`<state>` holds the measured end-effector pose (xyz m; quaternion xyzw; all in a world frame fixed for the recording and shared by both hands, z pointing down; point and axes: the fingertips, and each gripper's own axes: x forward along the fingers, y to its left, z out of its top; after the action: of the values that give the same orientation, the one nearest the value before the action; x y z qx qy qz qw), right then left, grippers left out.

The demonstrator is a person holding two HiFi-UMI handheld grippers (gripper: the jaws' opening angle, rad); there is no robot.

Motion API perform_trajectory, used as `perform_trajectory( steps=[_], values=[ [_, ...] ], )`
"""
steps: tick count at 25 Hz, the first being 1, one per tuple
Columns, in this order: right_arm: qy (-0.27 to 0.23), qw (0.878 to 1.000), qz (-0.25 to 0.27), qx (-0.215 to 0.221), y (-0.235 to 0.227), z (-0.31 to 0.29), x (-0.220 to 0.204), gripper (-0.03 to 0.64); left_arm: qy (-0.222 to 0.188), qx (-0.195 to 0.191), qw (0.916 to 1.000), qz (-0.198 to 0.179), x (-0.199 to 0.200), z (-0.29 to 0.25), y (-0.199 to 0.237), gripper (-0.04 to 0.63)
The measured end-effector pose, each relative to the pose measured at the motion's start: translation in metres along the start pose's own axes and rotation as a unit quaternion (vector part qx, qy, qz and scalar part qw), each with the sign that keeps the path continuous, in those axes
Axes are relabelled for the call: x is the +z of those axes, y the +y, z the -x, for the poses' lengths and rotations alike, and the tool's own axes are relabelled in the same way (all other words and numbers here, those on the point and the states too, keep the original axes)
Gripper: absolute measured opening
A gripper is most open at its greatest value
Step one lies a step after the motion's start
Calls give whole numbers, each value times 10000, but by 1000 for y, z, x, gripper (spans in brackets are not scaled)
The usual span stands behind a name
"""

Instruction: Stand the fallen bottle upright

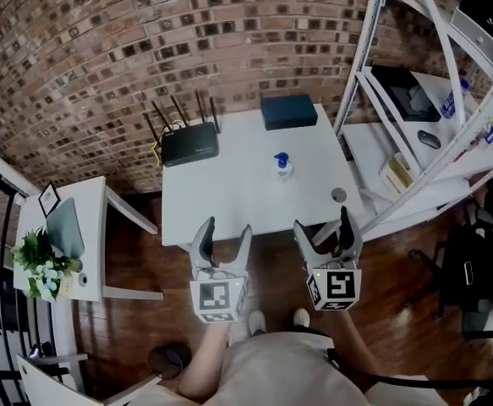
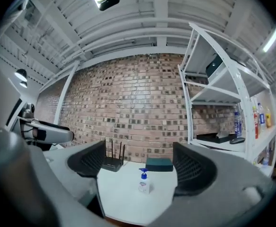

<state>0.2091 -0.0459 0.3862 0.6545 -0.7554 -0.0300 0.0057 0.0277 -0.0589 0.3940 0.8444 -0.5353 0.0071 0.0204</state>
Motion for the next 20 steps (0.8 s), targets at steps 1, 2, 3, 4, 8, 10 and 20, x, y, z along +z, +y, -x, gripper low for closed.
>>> perform_trajectory(
  steps=[1, 2, 3, 4, 8, 10, 20],
  values=[
    [-1, 10000, -25, 20, 0, -2, 2, 434, 3, 21, 10000, -24, 3, 0, -1, 319],
    [-8, 10000, -54, 53, 2, -2, 4, 434, 11, 32, 10000, -40, 5, 1, -3, 319],
    [-24, 9999, -68, 96, 3, 0, 6, 434, 11, 40, 10000, -48, 6, 1, -6, 319],
    [-44, 9999, -61, 145, 4, 0, 7, 434, 7, 47, 10000, -43, 7, 1, -9, 313],
    [-46, 9996, -76, 279, 3, 0, 5, 434, 56, 52, 10000, 5, 2, -3, -20, 311],
    [-26, 9996, -89, 270, -1, 3, 3, 435, 72, 49, 10000, -25, 0, -1, -25, 310],
    [34, 9995, -184, 250, -29, 10, -1, 434, 138, 96, 9999, 26, -2, 0, -45, 311]
  ],
)
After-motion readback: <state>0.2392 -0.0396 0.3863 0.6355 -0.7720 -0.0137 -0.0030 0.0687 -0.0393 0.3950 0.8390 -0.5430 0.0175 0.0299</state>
